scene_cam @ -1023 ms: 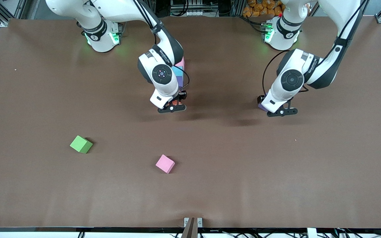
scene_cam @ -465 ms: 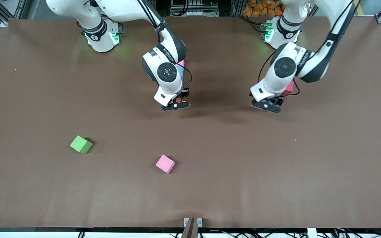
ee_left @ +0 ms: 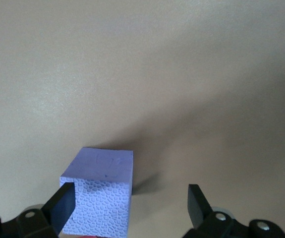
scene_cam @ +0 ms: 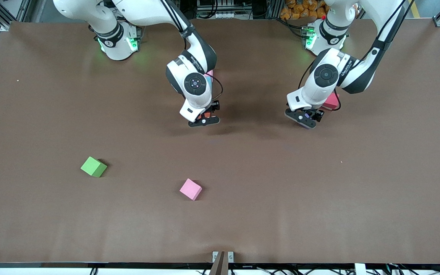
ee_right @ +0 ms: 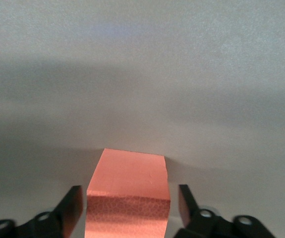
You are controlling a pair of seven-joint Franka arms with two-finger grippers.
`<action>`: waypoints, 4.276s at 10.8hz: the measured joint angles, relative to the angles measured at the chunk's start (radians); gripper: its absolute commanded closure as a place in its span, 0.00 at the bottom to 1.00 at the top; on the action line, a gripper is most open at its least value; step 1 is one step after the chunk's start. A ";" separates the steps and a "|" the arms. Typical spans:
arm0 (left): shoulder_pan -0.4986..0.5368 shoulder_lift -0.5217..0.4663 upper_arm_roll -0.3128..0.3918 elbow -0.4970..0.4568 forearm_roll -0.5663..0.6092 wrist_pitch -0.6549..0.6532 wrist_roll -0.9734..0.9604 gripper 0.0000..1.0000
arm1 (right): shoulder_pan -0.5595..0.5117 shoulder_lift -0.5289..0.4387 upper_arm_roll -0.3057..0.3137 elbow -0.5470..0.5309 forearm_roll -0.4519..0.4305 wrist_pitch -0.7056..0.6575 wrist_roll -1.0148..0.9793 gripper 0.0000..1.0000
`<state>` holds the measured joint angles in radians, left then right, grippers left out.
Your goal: Arrange blocks into number 1
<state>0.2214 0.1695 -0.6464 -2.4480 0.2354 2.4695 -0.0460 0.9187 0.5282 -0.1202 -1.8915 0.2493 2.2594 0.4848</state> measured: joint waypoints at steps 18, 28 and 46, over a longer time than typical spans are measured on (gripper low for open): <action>0.081 0.084 0.001 -0.020 0.098 0.044 0.007 0.00 | -0.807 -0.484 0.027 0.213 -0.189 -0.461 -0.320 0.00; 0.125 0.086 0.005 -0.042 0.101 0.044 0.011 1.00 | -0.890 -0.588 0.020 0.297 -0.253 -0.687 -0.432 0.00; -0.484 0.579 0.049 0.869 -0.005 -0.372 -0.912 1.00 | -0.867 -0.580 0.040 0.339 -0.253 -0.826 -0.432 0.00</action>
<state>-0.2625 0.7487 -0.5970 -1.5786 0.2303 2.0972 -0.9581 0.0518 -0.0515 -0.0800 -1.5522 -0.0034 1.4334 0.0525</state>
